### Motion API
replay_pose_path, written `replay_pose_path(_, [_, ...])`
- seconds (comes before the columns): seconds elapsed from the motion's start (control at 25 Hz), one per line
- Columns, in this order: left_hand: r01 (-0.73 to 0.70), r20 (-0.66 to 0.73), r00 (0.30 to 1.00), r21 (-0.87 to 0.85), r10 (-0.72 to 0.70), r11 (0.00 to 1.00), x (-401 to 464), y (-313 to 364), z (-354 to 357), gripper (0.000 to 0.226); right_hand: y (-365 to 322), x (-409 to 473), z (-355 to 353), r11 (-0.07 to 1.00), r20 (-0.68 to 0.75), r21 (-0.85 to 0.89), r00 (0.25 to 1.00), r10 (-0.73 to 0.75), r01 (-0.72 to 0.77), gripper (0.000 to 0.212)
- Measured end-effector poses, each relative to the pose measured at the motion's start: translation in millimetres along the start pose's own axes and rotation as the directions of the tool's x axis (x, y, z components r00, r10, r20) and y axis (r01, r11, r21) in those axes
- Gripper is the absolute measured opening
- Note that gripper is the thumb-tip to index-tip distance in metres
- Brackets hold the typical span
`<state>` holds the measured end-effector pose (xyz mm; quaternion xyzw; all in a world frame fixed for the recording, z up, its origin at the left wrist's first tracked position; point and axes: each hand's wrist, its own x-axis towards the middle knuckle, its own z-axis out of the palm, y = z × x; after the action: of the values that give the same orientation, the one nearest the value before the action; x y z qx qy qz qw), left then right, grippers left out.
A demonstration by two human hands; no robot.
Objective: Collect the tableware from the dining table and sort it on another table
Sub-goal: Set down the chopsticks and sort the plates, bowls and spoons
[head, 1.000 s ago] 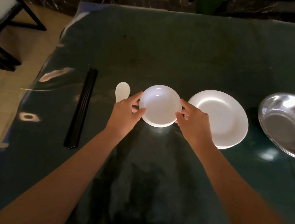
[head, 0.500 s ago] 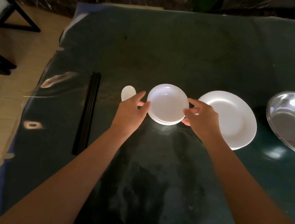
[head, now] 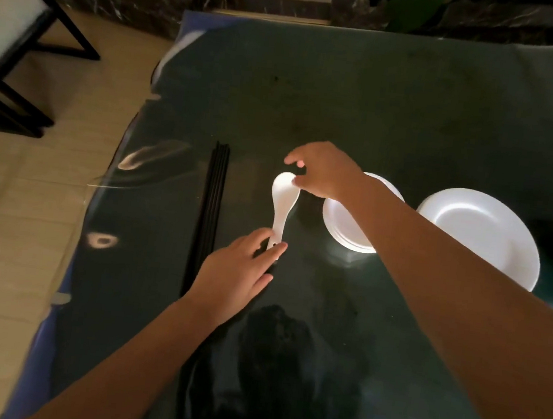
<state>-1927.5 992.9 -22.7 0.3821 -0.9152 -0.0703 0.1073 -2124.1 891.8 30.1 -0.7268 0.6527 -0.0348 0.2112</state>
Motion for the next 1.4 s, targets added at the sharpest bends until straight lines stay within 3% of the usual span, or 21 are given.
replay_pose_path(0.12, [-0.034, -0.028, 0.999, -0.026, 0.033, 0.999, 9, -2, 1, 0.039, -3, 17, 15, 0.999, 0.074, -0.053, 0.997, 0.013, -0.009, 0.037])
replay_pose_path(0.64, [-0.078, -0.026, 0.997, -0.129, 0.075, 0.989, 26, -18, 3, 0.021, -7, 28, 20, 0.992, -0.056, 0.087, 0.993, 0.101, -0.096, 0.027])
replay_pose_path(1.0, [-0.089, -0.05, 0.996, -0.198, 0.081, 0.976, 20, -30, 8, 0.017, -12, 31, 24, 0.969, -0.041, 0.159, 0.979, 0.199, -0.19, 0.026])
replay_pose_path(1.16, [-0.063, -0.043, 0.997, -0.173, 0.056, 0.983, 13, -30, 1, 0.046, -13, 30, 20, 0.983, 0.01, 0.102, 0.988, 0.154, -0.154, 0.027])
replay_pose_path(1.24, [-0.078, -0.047, 0.996, -0.183, 0.071, 0.98, -8, -44, -7, 0.061, -18, 33, 16, 0.987, -0.056, 0.088, 0.989, 0.138, -0.133, 0.034])
replay_pose_path(1.32, [-0.174, -0.008, 0.985, -0.132, 0.175, 0.976, -36, -67, -13, 0.068, -26, 43, 13, 0.995, -0.159, 0.061, 0.983, 0.086, -0.077, 0.042])
replay_pose_path(1.4, [-0.272, 0.105, 0.956, -0.038, 0.275, 0.961, -58, -92, -16, 0.07, -40, 61, 17, 1.0, -0.134, 0.003, 0.991, -0.003, 0.004, 0.047])
